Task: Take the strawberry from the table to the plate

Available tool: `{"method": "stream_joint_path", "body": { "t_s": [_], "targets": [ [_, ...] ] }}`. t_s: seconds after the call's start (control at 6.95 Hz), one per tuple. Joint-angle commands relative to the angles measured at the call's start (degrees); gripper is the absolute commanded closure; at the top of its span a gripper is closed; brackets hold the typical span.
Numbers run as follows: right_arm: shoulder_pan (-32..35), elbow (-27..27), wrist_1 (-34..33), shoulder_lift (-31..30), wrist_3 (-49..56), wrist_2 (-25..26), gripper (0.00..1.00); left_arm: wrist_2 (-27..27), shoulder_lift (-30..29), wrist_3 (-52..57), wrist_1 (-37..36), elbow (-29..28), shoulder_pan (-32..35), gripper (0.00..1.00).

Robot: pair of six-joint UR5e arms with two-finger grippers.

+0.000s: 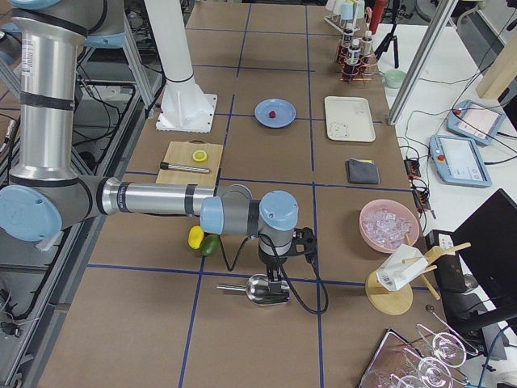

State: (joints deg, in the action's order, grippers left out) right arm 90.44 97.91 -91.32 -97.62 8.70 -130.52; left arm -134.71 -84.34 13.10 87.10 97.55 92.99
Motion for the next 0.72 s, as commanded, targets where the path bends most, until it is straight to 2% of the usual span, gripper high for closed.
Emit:
{"method": "stream_joint_path", "body": {
  "t_s": [0.0, 0.58],
  "targets": [
    [0.00, -0.09, 0.00, 0.06, 0.00, 0.00, 0.00, -0.03, 0.05, 0.00, 0.00, 0.01, 0.00, 0.00],
    [0.00, -0.17, 0.00, 0.15, 0.00, 0.00, 0.00, -0.03, -0.30, 0.00, 0.09, 0.01, 0.00, 0.00]
  ]
}}
